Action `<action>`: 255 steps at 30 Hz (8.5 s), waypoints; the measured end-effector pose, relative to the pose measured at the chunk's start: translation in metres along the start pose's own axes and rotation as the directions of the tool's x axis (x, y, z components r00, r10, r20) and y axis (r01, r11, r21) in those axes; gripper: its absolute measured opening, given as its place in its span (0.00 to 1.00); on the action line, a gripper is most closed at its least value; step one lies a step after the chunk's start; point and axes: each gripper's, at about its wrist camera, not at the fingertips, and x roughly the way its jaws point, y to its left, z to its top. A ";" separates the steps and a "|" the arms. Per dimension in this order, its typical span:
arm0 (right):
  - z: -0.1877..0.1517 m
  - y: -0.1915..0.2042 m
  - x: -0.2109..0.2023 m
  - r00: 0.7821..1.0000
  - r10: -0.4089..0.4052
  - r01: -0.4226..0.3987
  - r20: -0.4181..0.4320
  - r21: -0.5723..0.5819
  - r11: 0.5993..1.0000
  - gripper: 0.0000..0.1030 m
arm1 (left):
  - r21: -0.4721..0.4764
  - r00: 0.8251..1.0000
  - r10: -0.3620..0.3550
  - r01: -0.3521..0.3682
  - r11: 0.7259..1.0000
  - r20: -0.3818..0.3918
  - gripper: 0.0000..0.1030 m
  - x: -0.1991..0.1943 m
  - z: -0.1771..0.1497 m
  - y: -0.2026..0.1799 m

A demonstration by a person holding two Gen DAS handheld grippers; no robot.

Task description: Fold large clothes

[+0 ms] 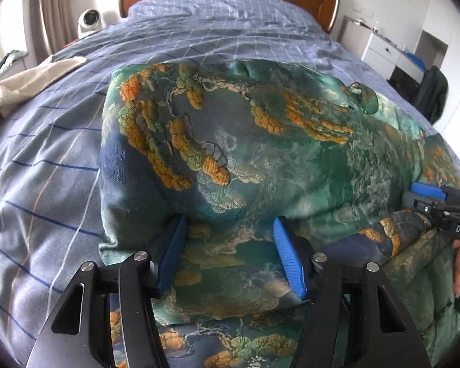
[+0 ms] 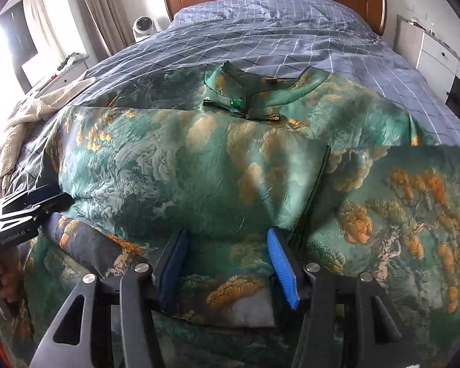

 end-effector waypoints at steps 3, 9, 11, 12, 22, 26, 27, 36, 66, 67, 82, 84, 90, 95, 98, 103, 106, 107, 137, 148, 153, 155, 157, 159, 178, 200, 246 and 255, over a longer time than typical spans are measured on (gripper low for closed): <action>-0.002 -0.004 -0.001 1.000 0.003 -0.003 0.012 0.002 1.000 0.53 | 0.009 1.000 0.008 -0.008 1.000 -0.005 0.59 -0.009 0.006 -0.002; -0.006 -0.009 -0.001 0.999 0.023 -0.023 0.045 0.014 1.000 0.53 | -0.065 0.997 -0.012 0.017 0.998 0.073 0.75 -0.042 0.055 -0.002; -0.006 -0.007 0.000 0.999 0.019 -0.019 0.048 0.012 1.000 0.53 | -0.081 0.996 -0.004 0.011 0.997 0.089 0.76 -0.035 0.076 0.000; -0.005 -0.007 0.000 0.999 0.017 -0.017 0.048 0.010 1.000 0.53 | -0.079 0.996 0.014 -0.007 0.997 0.088 0.76 -0.027 0.085 0.001; -0.009 -0.004 0.000 0.997 0.014 -0.014 0.077 0.006 1.000 0.53 | -0.168 0.999 0.028 -0.033 0.985 -0.031 0.89 0.066 0.079 0.044; -0.010 -0.004 0.001 0.996 0.015 -0.015 0.090 0.005 1.000 0.53 | -0.163 0.999 0.034 -0.035 0.986 -0.010 0.90 0.065 0.075 0.042; -0.011 -0.005 0.001 0.995 0.019 -0.020 0.093 0.008 1.000 0.53 | -0.166 1.000 0.030 -0.031 0.986 -0.008 0.91 0.065 0.075 0.043; -0.013 -0.005 0.001 0.994 0.024 -0.025 0.103 0.012 1.000 0.53 | -0.155 0.999 0.038 -0.036 0.987 0.004 0.91 0.062 0.075 0.042; -0.172 -0.004 -0.147 0.979 -0.196 0.194 -0.050 -0.037 0.980 0.62 | 0.088 0.999 0.049 -0.049 0.995 0.003 0.99 -0.124 -0.151 -0.016; -0.181 -0.005 -0.144 0.979 -0.199 0.198 -0.053 -0.025 0.980 0.62 | 0.087 0.999 0.049 -0.049 0.995 0.004 0.99 -0.123 -0.152 -0.016; -0.206 -0.016 -0.129 0.984 -0.157 0.151 0.083 0.077 0.986 0.66 | 0.092 0.998 0.051 -0.053 0.994 0.028 0.99 -0.120 -0.160 -0.018; -0.207 -0.015 -0.129 0.982 -0.165 0.158 0.091 0.075 0.985 0.66 | 0.093 0.998 0.052 -0.055 0.994 0.029 0.99 -0.120 -0.160 -0.018; -0.208 -0.014 -0.129 0.980 -0.172 0.165 0.100 0.075 0.983 0.66 | 0.092 0.998 0.052 -0.054 0.994 0.029 0.99 -0.120 -0.159 -0.018; -0.208 -0.014 -0.129 0.980 -0.173 0.166 0.101 0.074 0.983 0.66 | 0.092 0.998 0.052 -0.054 0.994 0.029 0.99 -0.120 -0.159 -0.018; -0.208 -0.014 -0.129 0.980 -0.174 0.167 0.101 0.073 0.983 0.66 | 0.093 0.998 0.051 -0.054 0.994 0.029 0.99 -0.120 -0.160 -0.018; -0.208 -0.014 -0.129 0.980 -0.173 0.167 0.101 0.074 0.983 0.66 | 0.093 0.998 0.052 -0.055 0.994 0.029 0.99 -0.120 -0.160 -0.018; -0.208 -0.014 -0.129 0.980 -0.174 0.167 0.101 0.073 0.983 0.66 | 0.093 0.998 0.051 -0.054 0.994 0.028 0.99 -0.120 -0.159 -0.018; -0.208 -0.014 -0.130 0.980 -0.174 0.167 0.101 0.073 0.983 0.66 | 0.093 0.998 0.052 -0.054 0.994 0.028 0.99 -0.120 -0.159 -0.018; -0.209 -0.013 -0.131 0.979 -0.177 0.170 0.101 0.073 0.983 0.66 | 0.090 0.998 0.062 -0.060 0.994 -0.012 0.99 -0.121 -0.159 -0.018; -0.205 -0.010 -0.147 0.978 -0.207 0.205 0.020 0.081 0.975 0.66 | 0.106 0.988 0.044 -0.028 0.994 -0.151 0.99 -0.160 -0.191 -0.019; -0.212 -0.007 -0.169 0.979 -0.203 0.204 -0.019 0.111 0.973 0.66 | 0.152 0.982 0.035 -0.007 0.988 -0.183 0.99 -0.190 -0.211 -0.029; -0.216 -0.007 -0.182 0.982 -0.186 0.186 -0.014 0.133 0.973 0.66 | 0.143 0.982 0.014 0.013 0.990 -0.186 0.99 -0.201 -0.214 -0.031; -0.218 -0.009 -0.196 0.985 -0.175 0.171 0.006 0.162 0.972 0.66 | 0.129 0.983 0.000 0.024 0.991 -0.182 0.99 -0.208 -0.213 -0.031; -0.219 -0.012 -0.205 0.984 -0.178 0.171 0.021 0.183 0.968 0.66 | 0.110 0.984 -0.008 0.028 0.993 -0.178 0.99 -0.212 -0.209 -0.029; -0.226 -0.091 -0.243 0.986 -0.164 0.166 -0.034 0.293 0.941 0.66 | -0.290 0.972 -0.153 0.096 0.952 -0.180 0.99 -0.183 -0.161 0.098; -0.224 -0.110 -0.226 0.966 0.217 -0.161 -0.142 0.325 0.932 0.16 | -0.186 0.930 -0.270 0.228 0.956 -0.249 0.08 -0.185 -0.152 0.035; -0.084 -0.218 -0.089 0.868 0.420 -0.453 0.264 0.766 0.455 0.50 | -0.447 0.919 -0.392 0.336 0.829 -0.037 0.83 -0.082 0.029 0.115; -0.051 -0.190 -0.171 0.943 0.287 -0.331 0.166 0.485 0.810 0.83 | -0.139 0.930 -0.365 0.356 0.924 -0.046 0.98 -0.131 0.017 0.123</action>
